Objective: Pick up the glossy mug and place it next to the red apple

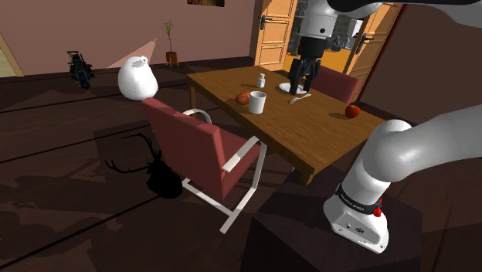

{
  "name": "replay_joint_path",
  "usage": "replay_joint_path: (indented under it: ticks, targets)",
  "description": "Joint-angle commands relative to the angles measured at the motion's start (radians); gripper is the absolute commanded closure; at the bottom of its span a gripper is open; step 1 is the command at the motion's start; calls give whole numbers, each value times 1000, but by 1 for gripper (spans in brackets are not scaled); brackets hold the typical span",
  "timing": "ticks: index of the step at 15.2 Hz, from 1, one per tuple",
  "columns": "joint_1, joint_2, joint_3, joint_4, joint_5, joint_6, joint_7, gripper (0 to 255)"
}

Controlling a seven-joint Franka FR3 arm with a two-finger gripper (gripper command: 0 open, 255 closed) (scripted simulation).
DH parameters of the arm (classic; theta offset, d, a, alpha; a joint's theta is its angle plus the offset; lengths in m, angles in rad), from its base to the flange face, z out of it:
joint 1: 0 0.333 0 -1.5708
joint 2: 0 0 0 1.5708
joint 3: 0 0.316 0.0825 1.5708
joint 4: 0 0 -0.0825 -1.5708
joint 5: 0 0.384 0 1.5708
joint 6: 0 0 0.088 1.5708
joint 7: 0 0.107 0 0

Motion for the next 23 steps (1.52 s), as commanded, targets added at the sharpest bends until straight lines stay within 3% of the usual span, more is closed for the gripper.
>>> replay_joint_path:
  ticks: [1, 12, 23]
  targets:
    - [0, 0, 0, 0, 0, 0, 0, 0]
    - [-39, 362, -63, 93, -86, 278, -100, 0]
    - [-71, 758, -117, 337, -121, 451, -178, 0]
